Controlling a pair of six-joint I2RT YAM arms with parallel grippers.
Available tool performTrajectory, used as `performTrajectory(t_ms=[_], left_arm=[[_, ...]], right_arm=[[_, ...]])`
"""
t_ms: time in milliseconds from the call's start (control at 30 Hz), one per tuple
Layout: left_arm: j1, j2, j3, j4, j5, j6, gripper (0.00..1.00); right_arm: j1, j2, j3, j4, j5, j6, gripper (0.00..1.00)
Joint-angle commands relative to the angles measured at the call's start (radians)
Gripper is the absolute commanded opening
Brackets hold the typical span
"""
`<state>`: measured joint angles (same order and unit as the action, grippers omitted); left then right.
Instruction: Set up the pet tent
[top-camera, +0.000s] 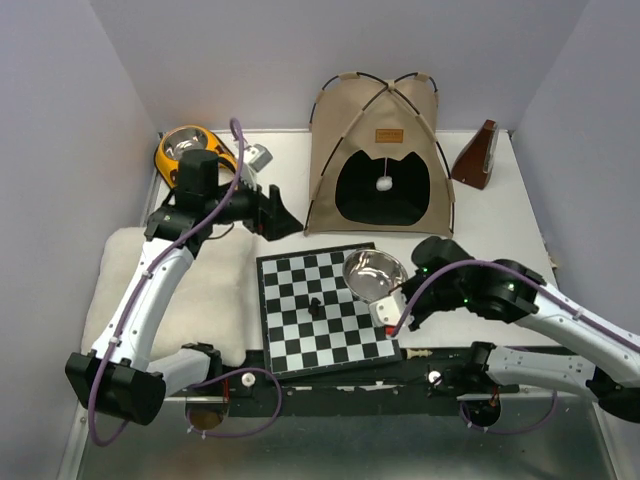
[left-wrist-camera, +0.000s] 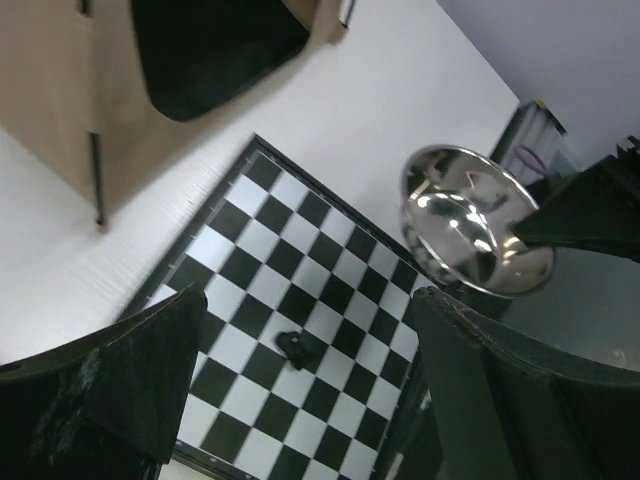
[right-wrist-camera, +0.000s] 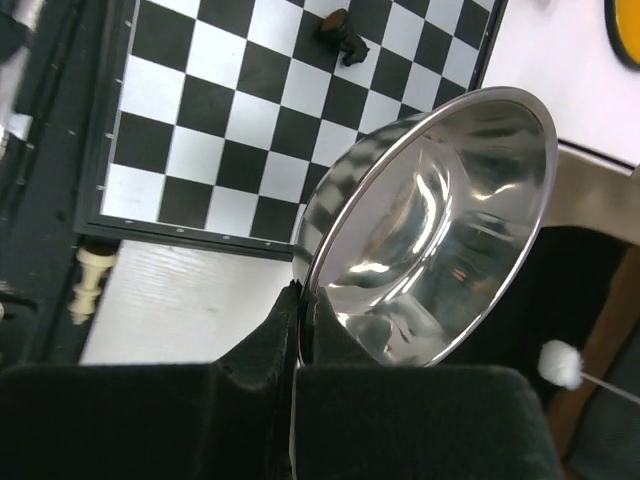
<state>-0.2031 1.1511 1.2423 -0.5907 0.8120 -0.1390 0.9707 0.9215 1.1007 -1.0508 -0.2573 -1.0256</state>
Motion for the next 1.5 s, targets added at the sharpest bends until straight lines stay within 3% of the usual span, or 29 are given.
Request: performTrajectory(t_ms=[0,233,500,767,867,900,967,1000,1033,1067,1100,1200,1333,1467], left_arm=[[-0.114,-0.031,-0.079,-0.043,-0.049,-0.053,0.98],[-0.24,-0.016,-0.188,-0.086,-0.094,-0.019,0.89],[-0.248,-0.025,-0.225,0.124,0.026,-0.184,0.87],[-0.263,-0.011,-0.268,0.184,-0.069,-0.257,0.8],[-0.271,0.008,-0.27,0.167,-0.094,-0.269,0.54],[-0.271,0.013,-0.27,0.161,-0.096,-0.271,0.37],[-0.262,0.015,-0.261,0.147,-0.122,-0.277,0.0],[-0.246,0.013,-0.259,0.143,-0.129,-0.283,0.0],[-0.225,0.016,-0.254,0.137,-0.122,-0.286,0.0],[-0.191,0.025,-0.242,0.123,-0.116,-0.278,0.0],[-0.153,0.042,-0.218,0.097,-0.119,-0.263,0.0],[0.043,0.108,-0.129,0.049,-0.131,-0.19,0.0],[0.238,0.283,0.072,-0.04,-0.31,-0.022,0.0],[0.349,0.485,0.299,-0.115,-0.46,0.065,0.0]], right_arm=[[0.126,0.031,-0.064,0.21,0.253,-0.096,0.01],[0.184,0.094,-0.047,0.322,0.359,-0.14,0.01],[0.243,0.14,-0.038,0.318,0.397,-0.148,0.01],[0.281,0.149,-0.056,0.382,0.421,-0.169,0.01],[0.292,0.148,-0.068,0.419,0.44,-0.195,0.01],[0.29,0.145,-0.077,0.448,0.449,-0.205,0.01],[0.292,0.152,-0.094,0.498,0.486,-0.205,0.18],[0.29,0.16,-0.096,0.503,0.498,-0.206,0.43],[0.29,0.165,-0.093,0.508,0.521,-0.196,0.76],[0.29,0.163,-0.091,0.509,0.529,-0.183,0.94],[0.292,0.155,-0.088,0.514,0.536,-0.162,1.0],[0.289,0.12,-0.076,0.515,0.529,-0.078,1.0],[0.283,0.088,-0.104,0.477,0.536,0.013,1.0],[0.241,0.076,-0.101,0.44,0.514,0.117,1.0]])
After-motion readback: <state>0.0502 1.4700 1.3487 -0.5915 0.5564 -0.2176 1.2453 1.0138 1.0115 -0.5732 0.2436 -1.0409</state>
